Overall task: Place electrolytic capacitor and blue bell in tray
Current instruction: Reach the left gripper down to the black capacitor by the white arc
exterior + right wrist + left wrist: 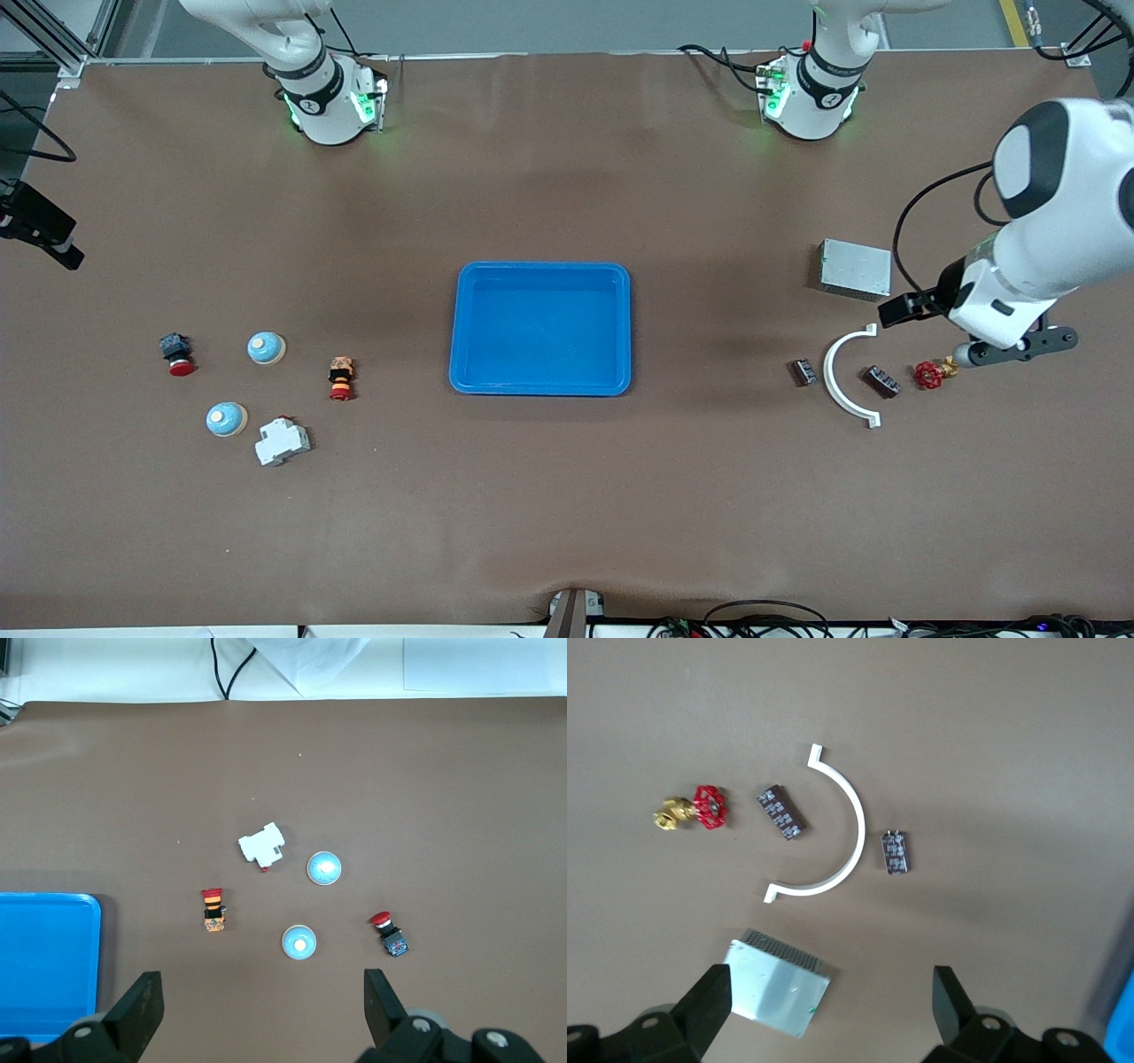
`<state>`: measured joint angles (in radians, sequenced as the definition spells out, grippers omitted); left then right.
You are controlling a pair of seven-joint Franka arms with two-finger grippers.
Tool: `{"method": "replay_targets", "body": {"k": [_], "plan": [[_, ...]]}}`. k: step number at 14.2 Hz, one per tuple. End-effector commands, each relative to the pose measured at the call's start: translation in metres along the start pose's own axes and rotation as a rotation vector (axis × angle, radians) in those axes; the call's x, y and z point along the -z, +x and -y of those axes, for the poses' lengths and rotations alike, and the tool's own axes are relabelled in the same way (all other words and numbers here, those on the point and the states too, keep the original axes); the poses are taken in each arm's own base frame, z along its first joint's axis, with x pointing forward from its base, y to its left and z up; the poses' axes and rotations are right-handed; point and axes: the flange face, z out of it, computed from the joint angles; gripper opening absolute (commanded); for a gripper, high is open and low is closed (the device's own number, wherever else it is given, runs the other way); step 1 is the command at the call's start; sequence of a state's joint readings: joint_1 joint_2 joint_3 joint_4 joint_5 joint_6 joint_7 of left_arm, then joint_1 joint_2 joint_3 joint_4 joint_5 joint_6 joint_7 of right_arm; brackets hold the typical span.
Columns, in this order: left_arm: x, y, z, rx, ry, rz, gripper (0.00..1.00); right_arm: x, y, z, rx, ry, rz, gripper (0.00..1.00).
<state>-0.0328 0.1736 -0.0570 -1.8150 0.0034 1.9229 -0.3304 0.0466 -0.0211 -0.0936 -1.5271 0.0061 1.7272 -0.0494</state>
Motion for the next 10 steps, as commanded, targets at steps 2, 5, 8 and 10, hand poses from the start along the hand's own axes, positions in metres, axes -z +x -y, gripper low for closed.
{"method": "replay_targets", "body": {"k": [2, 5, 8, 10], "plan": [[-0.057, -0.001, -0.034, 0.123, -0.006, -0.030, 1.00, -0.010, 0.003, 0.003, 0.000, -0.005, 0.033, 1.00], [-0.103, 0.007, -0.050, 0.191, -0.028, -0.058, 0.96, -0.004, 0.006, -0.004, -0.016, -0.004, 0.003, 1.00], [-0.149, 0.004, -0.061, 0.222, -0.037, -0.063, 0.89, -0.024, 0.007, 0.003, 0.002, -0.008, 0.051, 1.00], [-0.178, 0.004, -0.058, 0.232, -0.032, -0.048, 0.87, -0.038, 0.014, -0.002, -0.009, -0.013, 0.060, 1.00]]}}
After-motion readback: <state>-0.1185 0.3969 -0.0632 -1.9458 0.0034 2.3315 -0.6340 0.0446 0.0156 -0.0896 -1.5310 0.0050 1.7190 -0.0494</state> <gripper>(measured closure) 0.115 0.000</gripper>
